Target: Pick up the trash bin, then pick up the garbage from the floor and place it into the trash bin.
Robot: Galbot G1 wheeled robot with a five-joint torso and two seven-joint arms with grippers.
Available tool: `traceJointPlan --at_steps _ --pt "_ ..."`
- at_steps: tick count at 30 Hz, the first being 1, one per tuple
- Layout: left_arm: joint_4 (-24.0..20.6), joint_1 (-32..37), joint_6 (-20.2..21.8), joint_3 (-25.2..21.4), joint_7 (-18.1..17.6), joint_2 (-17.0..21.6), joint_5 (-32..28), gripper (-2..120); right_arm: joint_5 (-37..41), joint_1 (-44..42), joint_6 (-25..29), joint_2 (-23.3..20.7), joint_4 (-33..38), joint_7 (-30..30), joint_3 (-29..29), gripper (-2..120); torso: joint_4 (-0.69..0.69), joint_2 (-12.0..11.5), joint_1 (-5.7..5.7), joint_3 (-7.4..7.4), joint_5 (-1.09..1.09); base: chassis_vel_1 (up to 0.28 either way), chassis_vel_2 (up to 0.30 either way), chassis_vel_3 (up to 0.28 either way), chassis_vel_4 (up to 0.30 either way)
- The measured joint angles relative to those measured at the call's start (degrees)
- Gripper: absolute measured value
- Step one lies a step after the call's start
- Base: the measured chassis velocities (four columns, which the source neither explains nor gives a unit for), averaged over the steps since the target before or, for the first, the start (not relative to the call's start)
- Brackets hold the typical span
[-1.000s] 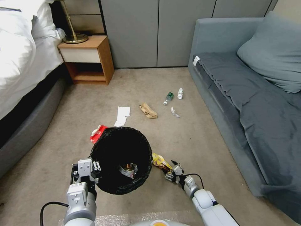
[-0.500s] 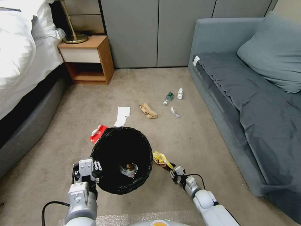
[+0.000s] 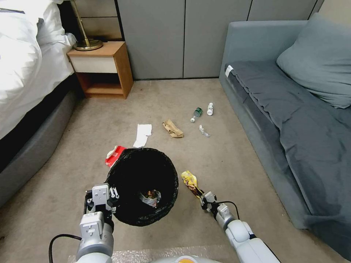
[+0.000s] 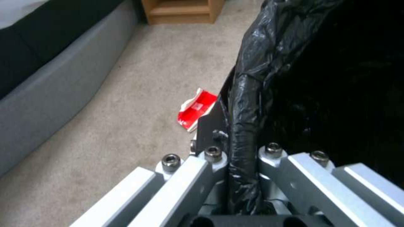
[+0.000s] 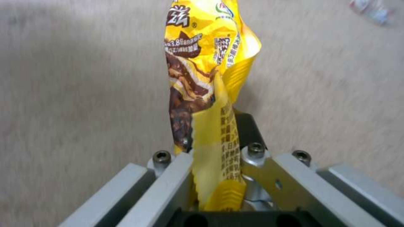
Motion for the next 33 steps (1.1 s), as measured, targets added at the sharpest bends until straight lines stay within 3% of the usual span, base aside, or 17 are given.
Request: traceJointPlan --at_steps 5,7,11,13,15,18,25,30,33 --pt "0.2 -0.1 0.0 0.0 0.0 0.0 -0.1 0 2.6 -2.6 0.8 -0.4 7.6 2.5 -0.1 0 0.0 0.0 0.0 0.0 0.0 0.0 0.0 0.0 0.0" --pt "0.4 -0.2 0.0 0.0 0.0 0.1 -0.2 0 5.0 -5.1 1.3 -1.1 17.2 3.7 -0.2 0 0.0 0.0 0.0 -0.01 0.0 0.0 0.0 0.0 0.0" --pt "0.6 -0.2 0.1 0.0 0.0 0.1 -0.3 0 6.5 -6.7 3.2 -1.4 25.7 4.2 -0.1 0 0.0 0.0 0.0 0.0 0.0 0.0 0.0 0.0 0.0" --pt "0.8 -0.2 0.1 0.1 0.0 0.2 -0.3 0 7.3 -7.9 4.2 -2.0 34.6 4.0 0.0 0 0.0 0.0 0.0 0.0 0.0 0.0 0.0 0.0 0.0" --pt "0.9 -0.2 0.1 0.2 0.0 0.2 -0.3 0 7.8 -8.2 4.2 -2.2 37.5 3.7 -0.1 0 0.0 0.0 0.0 -0.01 0.0 0.0 0.0 0.0 0.0" --pt "1.1 -0.4 0.1 0.3 0.0 0.2 -0.2 0 9.9 -10.0 4.0 -3.2 48.9 1.2 -1.1 0 0.0 0.0 0.0 -0.01 0.0 0.0 0.0 0.0 0.0" --pt "1.3 -0.6 0.2 0.5 0.0 0.3 -0.2 0 9.5 -14.8 4.3 -5.4 58.9 -2.9 -4.9 0 0.0 0.0 0.0 -0.01 -0.01 0.0 0.0 0.0 0.0" --pt "1.3 -0.7 0.2 0.6 0.0 0.3 -0.3 0 7.0 -17.5 5.6 -5.9 58.6 -3.8 -7.8 0 0.0 0.0 -0.01 -0.01 0.0 0.0 0.0 0.0 0.0" --pt "1.4 -0.8 0.2 0.8 0.0 0.4 -0.2 0 4.0 -18.9 7.1 -5.4 54.9 -3.8 -10.3 0 0.0 0.0 0.0 0.0 0.0 0.0 0.0 0.0 0.0"
